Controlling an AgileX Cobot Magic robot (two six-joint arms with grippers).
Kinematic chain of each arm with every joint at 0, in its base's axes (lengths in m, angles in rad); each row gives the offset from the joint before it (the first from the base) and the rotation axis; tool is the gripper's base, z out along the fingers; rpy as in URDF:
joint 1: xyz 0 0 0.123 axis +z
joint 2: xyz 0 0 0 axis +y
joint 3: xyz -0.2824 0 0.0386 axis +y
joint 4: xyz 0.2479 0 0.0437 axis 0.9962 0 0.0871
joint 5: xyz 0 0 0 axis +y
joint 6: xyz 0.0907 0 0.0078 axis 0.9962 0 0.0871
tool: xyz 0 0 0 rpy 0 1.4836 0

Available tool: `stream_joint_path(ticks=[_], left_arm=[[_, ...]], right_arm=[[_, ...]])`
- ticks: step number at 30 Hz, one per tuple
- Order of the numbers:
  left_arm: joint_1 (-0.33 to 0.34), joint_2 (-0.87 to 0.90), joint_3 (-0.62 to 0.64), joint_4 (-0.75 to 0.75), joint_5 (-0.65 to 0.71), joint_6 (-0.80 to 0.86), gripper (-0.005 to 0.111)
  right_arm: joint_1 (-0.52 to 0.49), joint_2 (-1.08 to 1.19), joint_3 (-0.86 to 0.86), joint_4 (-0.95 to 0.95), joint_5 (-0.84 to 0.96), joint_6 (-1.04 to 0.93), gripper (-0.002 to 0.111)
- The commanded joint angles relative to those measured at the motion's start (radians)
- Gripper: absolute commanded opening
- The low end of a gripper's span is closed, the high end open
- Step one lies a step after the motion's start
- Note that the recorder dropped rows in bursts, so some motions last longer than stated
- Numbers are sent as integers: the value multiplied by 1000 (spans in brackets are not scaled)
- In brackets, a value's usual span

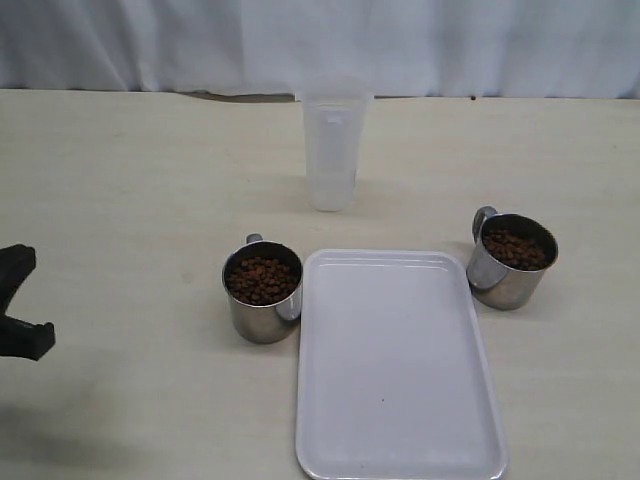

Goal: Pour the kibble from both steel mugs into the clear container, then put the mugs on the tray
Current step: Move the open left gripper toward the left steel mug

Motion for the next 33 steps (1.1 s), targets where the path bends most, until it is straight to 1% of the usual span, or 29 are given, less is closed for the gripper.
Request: stream_joint_path(ticks=[1, 4, 8, 10, 12, 16, 20, 24, 26, 28, 30, 33], left_arm=[[-1, 168, -38, 75, -87, 4, 0], [-1, 288, -49, 135, -181, 36, 0], [-1, 418, -58, 167, -300, 65, 0], [-1, 477, -58, 233, -389, 78, 0], [-1, 520, -67, 307, -435, 90, 0], [-1, 554, -118, 417, -372, 96, 0], [-1, 575, -147, 426, -287, 96, 0], [-1, 621, -149, 436, -325, 124, 0], [-1, 643, -155, 490, -343, 131, 0], [-1, 672, -181, 578, -333, 131, 0], [-1, 709, -224, 630, -260, 131, 0], [-1, 724, -278, 625, -70, 117, 0]], right_arm=[[3, -4, 4, -7, 5, 4, 5], [3, -4, 4, -7, 5, 4, 5], [3, -4, 4, -7, 5, 4, 5], [3, -4, 4, -7, 5, 4, 5], [3, -4, 4, -7, 5, 4, 5], [3, -4, 4, -7, 5, 4, 5], [3, -4, 4, -7, 5, 4, 5], [3, -4, 4, -7, 5, 4, 5], [3, -4, 4, -7, 5, 4, 5], [3, -4, 4, -7, 5, 4, 5], [3, -4, 4, -7, 5, 4, 5], [3, -4, 4, -7, 5, 4, 5]])
